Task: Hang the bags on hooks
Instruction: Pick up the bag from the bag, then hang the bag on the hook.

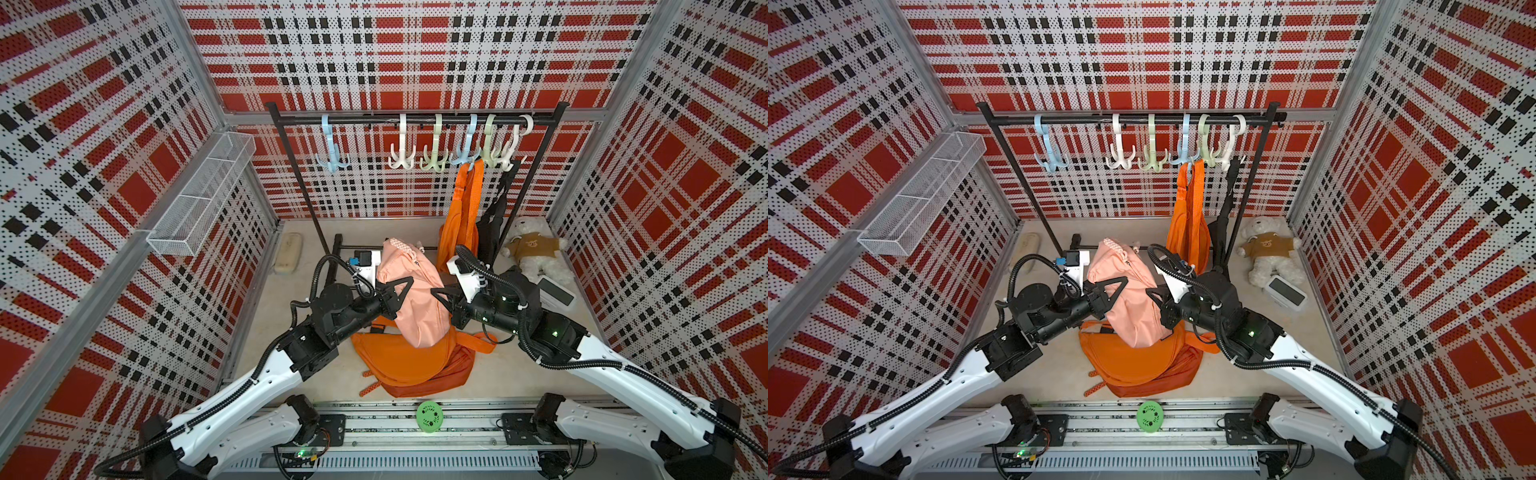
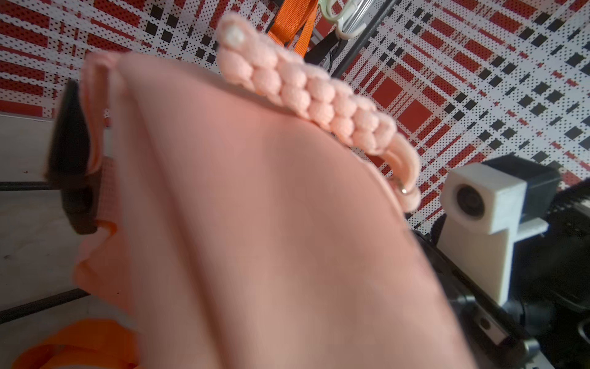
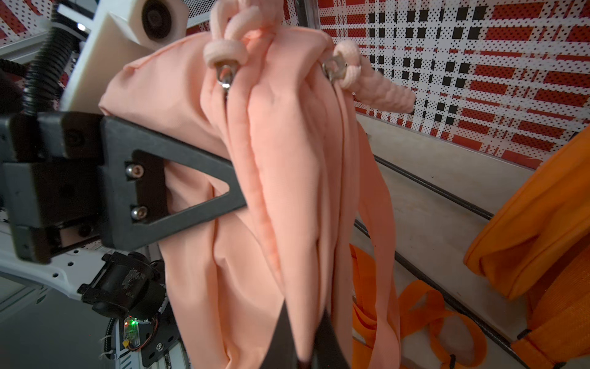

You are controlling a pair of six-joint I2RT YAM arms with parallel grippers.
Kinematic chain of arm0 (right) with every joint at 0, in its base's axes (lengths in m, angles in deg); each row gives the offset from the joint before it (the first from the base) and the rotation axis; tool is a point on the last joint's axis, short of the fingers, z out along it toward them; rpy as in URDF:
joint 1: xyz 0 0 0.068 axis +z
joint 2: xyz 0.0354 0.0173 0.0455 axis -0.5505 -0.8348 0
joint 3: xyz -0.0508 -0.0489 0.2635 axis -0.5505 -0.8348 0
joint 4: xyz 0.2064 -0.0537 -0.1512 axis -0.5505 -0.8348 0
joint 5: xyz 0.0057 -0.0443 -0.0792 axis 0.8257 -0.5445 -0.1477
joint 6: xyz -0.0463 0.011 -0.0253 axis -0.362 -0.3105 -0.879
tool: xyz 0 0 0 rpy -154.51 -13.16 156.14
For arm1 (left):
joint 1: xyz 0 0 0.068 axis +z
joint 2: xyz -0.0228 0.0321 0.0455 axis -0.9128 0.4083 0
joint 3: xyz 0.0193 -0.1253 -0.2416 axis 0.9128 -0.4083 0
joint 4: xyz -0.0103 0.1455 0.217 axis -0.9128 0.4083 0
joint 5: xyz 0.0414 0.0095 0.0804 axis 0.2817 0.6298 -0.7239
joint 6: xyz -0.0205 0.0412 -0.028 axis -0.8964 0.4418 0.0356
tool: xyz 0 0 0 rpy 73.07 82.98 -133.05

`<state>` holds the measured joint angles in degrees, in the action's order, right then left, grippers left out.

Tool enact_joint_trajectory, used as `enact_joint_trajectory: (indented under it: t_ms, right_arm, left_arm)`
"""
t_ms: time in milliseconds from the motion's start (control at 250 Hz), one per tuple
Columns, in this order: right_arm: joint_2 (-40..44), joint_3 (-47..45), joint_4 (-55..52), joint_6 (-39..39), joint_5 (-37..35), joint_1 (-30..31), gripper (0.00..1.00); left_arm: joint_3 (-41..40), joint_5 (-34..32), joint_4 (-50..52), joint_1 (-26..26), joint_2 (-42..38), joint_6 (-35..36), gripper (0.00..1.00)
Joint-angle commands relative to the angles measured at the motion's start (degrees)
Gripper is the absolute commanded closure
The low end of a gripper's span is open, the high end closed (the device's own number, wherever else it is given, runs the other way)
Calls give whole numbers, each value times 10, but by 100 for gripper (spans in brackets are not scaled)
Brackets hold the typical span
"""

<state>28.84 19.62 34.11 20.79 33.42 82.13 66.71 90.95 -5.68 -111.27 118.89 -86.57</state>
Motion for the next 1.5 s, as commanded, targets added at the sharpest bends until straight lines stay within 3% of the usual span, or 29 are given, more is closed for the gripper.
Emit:
enact_joint_trajectory:
  t_ms: [0, 76, 144, 304, 492, 576, 680, 852, 953, 1221, 1497]
  right_arm:
    - [2, -2, 31, 2, 37, -3, 100]
    - [-2, 1, 37, -9, 91, 1, 68]
    - [3, 6, 31, -33, 116, 12, 35]
    - [66, 34, -32, -68, 104, 10, 13]
    - [140, 52, -41, -36, 191, -138, 2]
    - [142, 62, -52, -31, 213, -184, 1]
    - [134, 65, -43, -31, 233, -192, 0]
    - [123, 77, -49, -56, 255, -192, 0]
    - [124, 86, -59, -70, 253, -193, 0]
    - [79, 77, 21, -48, 353, -192, 0]
    - [37, 97, 45, -71, 359, -192, 0]
  left_arm:
    - [17, -10, -9, 9, -7, 5, 100]
    - [20, 2, -9, 17, -16, 14, 100]
    - [27, 52, -8, 37, -23, 23, 100]
    - [45, 215, -2, 118, -49, 18, 100]
    - [44, 476, -118, 229, -62, -82, 100]
    - [47, 555, -202, 242, -57, -146, 100]
    - [57, 618, -321, 235, -43, -238, 100]
    - [79, 642, -447, 221, -15, -338, 100]
    - [92, 644, -448, 213, -4, -342, 100]
    - [128, 640, -443, 166, 20, -342, 100]
    - [155, 637, -413, 137, 26, -327, 100]
